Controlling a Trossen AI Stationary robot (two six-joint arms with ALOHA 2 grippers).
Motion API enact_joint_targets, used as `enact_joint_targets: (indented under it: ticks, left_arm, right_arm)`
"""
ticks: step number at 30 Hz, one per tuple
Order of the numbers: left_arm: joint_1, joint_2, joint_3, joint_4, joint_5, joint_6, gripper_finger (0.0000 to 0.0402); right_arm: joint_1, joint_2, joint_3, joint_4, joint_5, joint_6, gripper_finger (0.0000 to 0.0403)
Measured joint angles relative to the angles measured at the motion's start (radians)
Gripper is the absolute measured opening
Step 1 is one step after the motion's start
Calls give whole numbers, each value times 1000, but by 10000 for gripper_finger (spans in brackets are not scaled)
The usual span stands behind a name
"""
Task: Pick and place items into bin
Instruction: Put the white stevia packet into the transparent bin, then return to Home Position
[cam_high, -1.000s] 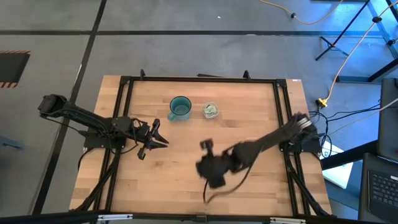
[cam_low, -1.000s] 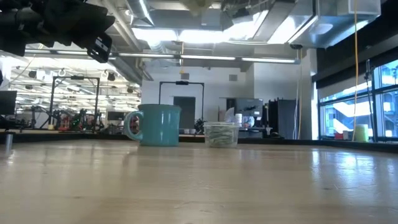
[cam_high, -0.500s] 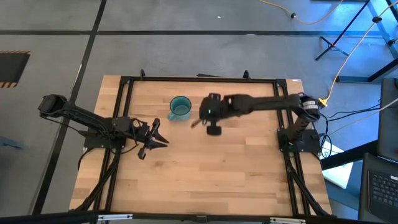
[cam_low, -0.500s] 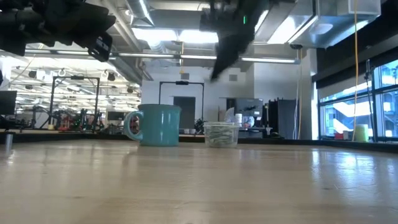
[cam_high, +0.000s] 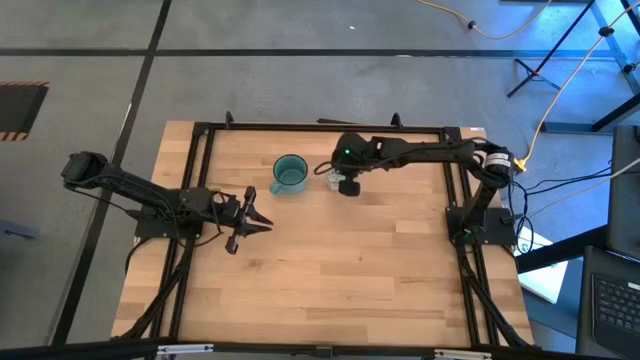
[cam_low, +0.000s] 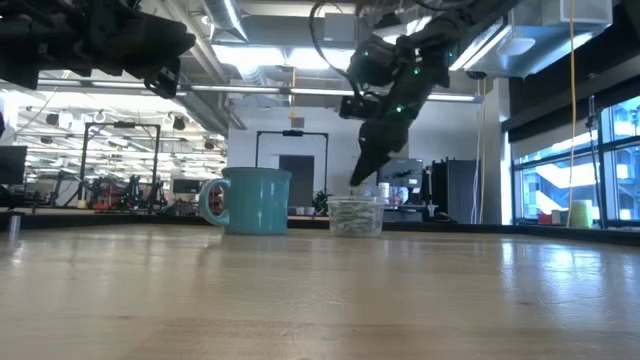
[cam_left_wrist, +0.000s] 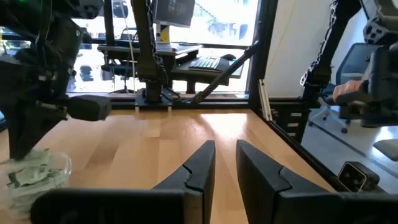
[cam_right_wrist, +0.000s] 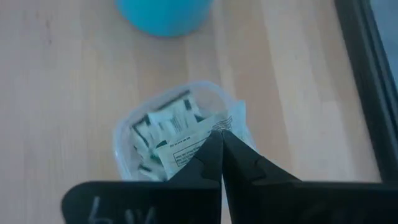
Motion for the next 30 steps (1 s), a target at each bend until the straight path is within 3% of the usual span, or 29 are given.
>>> enact_joint_targets:
  ticks: [10,18,24,30]
  left_arm:
    - [0,0,0,0,-1,0,59]
    - [0,0,0,0,-13,0,60]
    - [0,0,0,0,-76,0,59]
    - [0,0,0,1,-259,69,61]
  right_arm:
    - [-8,0,-151,139,-16,27,4]
    - [-7,0,-157,197,-15,19,7]
    - [-7,0,-113,172,-15,37,55]
    - [-7,-18,-53,25,-14,57,116]
